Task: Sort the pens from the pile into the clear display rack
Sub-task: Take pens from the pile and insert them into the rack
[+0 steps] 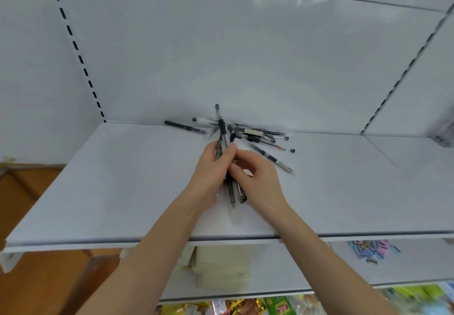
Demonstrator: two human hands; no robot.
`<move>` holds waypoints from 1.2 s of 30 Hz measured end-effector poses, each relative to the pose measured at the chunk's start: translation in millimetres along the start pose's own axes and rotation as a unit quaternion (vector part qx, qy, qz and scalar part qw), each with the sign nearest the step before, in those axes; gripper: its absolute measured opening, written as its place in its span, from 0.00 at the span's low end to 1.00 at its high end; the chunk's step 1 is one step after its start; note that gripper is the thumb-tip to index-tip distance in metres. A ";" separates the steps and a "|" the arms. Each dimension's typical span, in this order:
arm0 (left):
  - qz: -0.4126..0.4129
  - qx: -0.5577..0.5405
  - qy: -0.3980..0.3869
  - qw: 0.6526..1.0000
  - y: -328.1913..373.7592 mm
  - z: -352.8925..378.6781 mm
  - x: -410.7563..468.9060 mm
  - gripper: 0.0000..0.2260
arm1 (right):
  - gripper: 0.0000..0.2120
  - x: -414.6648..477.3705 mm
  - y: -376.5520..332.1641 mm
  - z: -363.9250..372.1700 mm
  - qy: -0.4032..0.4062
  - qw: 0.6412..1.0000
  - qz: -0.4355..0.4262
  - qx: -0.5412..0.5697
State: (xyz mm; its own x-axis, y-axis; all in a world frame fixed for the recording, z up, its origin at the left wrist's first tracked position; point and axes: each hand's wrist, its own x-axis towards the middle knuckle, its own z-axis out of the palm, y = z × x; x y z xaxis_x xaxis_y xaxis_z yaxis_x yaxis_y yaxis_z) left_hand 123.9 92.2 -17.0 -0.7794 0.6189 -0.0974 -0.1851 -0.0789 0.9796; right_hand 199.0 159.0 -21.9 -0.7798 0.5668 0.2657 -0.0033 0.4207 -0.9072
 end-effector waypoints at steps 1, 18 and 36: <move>0.001 -0.021 -0.007 1.000 0.3 1.2 -1.6 0.08 | 0.11 -1.7 -2.1 -1.8 0.004 1.000 -0.006 -0.003; -0.027 0.013 -0.013 0.999 -0.7 -7.2 -3.5 0.11 | 0.15 53.4 20.2 -59.9 0.010 0.918 0.020 -0.395; 0.055 0.024 0.001 0.998 3.1 -4.7 -7.0 0.12 | 0.06 74.7 -2.9 -81.6 0.139 0.985 0.062 -0.083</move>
State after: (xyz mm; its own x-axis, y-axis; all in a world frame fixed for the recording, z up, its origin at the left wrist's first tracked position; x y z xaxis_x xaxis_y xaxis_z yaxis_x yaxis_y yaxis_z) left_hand 125.9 83.9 -14.1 -0.7940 0.6078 0.0101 -0.0707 -0.1089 0.9915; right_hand 191.8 258.0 27.2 -0.5669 0.7831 0.2558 0.2021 0.4332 -0.8784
